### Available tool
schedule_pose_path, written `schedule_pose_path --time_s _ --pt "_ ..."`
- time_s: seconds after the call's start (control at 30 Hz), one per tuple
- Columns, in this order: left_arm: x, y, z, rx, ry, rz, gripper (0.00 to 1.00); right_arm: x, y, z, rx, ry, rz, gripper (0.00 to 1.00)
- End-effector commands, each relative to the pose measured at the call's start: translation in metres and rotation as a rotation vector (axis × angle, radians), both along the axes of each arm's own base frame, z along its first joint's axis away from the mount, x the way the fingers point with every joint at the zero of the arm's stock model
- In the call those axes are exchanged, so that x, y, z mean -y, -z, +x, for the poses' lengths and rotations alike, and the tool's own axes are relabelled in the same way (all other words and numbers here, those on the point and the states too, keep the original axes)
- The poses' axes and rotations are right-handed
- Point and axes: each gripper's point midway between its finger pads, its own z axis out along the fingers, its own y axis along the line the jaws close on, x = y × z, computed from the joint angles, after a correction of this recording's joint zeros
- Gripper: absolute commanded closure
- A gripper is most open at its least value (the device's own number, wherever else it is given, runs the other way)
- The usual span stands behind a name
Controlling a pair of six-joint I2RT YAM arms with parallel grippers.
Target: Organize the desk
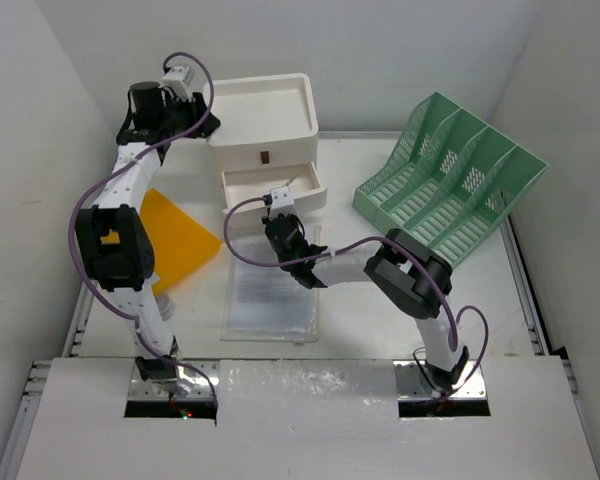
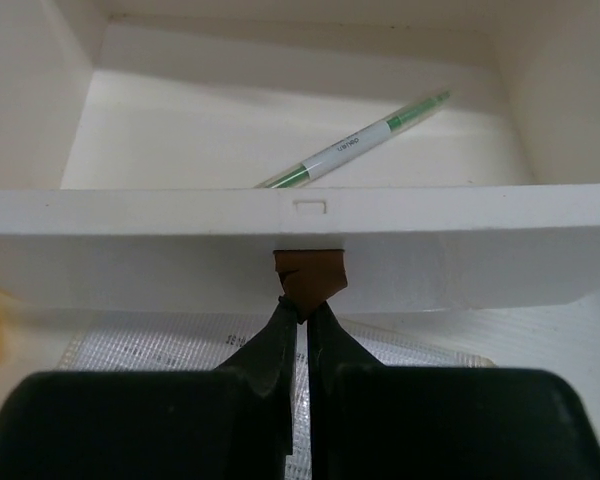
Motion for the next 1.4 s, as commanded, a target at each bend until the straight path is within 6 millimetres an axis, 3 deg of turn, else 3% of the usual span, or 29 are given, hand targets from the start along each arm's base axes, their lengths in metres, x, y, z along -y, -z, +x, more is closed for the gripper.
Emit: schedule_pose_path --time_s 0.0,0.4,0.57,0.63,0.67,0.7,0.77,0.87,0.9,0.93,1.0,1.07,1.17,1.2,1.27,1.37 --pt "0.053 0.033 -0.047 -0.211 0.221 -0.121 1.0 -0.061 -0.101 0.012 0.201 -0.194 0.325 1.0" --pt "0.057 0.031 -0.05 -0.23 0.209 -0.168 1.0 -0.087 -0.089 -0.011 0.187 -0.334 0.36 1.0" --pt "0.06 0.027 -0.049 -0.233 0.192 -0.217 1.0 -0.078 -0.089 -0.002 0.195 -0.244 0.342 1.0" --pt "0.058 0.024 -0.049 -0.238 0.187 -0.241 1.0 -0.081 -0.093 -0.009 0.195 -0.305 0.279 1.0" --pt "0.057 0.024 -0.048 -0.245 0.182 -0.25 1.0 -0.082 -0.107 -0.014 0.223 -0.357 0.218 0.98" --pt "0.056 0.023 -0.047 -0.24 0.181 -0.25 1.0 -0.084 -0.099 -0.02 0.189 -0.418 0.135 0.93" --pt "0.054 0.024 -0.046 -0.241 0.172 -0.248 1.0 -0.092 -0.105 -0.035 0.189 -0.573 -0.002 0.72" --pt "0.052 0.025 -0.047 -0.246 0.17 -0.247 1.0 -0.073 -0.105 -0.042 0.098 -0.699 -0.179 0.49" --pt "0.051 0.025 -0.047 -0.243 0.17 -0.245 1.0 -0.063 -0.098 -0.043 0.023 -0.728 -0.219 0.47" --pt "0.051 0.025 -0.047 -0.243 0.169 -0.244 1.0 -0.042 -0.099 -0.027 -0.011 -0.712 -0.221 0.45" --pt "0.051 0.023 -0.047 -0.245 0.173 -0.247 1.0 -0.035 -0.105 -0.021 -0.064 -0.787 -0.2 0.41" --pt "0.051 0.021 -0.048 -0.245 0.176 -0.247 1.0 -0.013 -0.084 -0.012 -0.146 -0.792 -0.29 0.39" --pt "0.052 0.018 -0.05 -0.243 0.179 -0.245 1.0 -0.013 -0.07 -0.015 -0.21 -0.89 -0.422 0.35" --pt "0.051 0.017 -0.049 -0.237 0.177 -0.242 1.0 -0.014 -0.077 -0.018 -0.237 -0.924 -0.442 0.35" --pt "0.05 0.017 -0.049 -0.236 0.174 -0.234 1.0 -0.021 -0.065 -0.024 -0.281 -1.004 -0.455 0.34" --pt "0.049 0.018 -0.048 -0.238 0.17 -0.228 1.0 -0.025 -0.067 -0.031 -0.31 -1.071 -0.471 0.35"
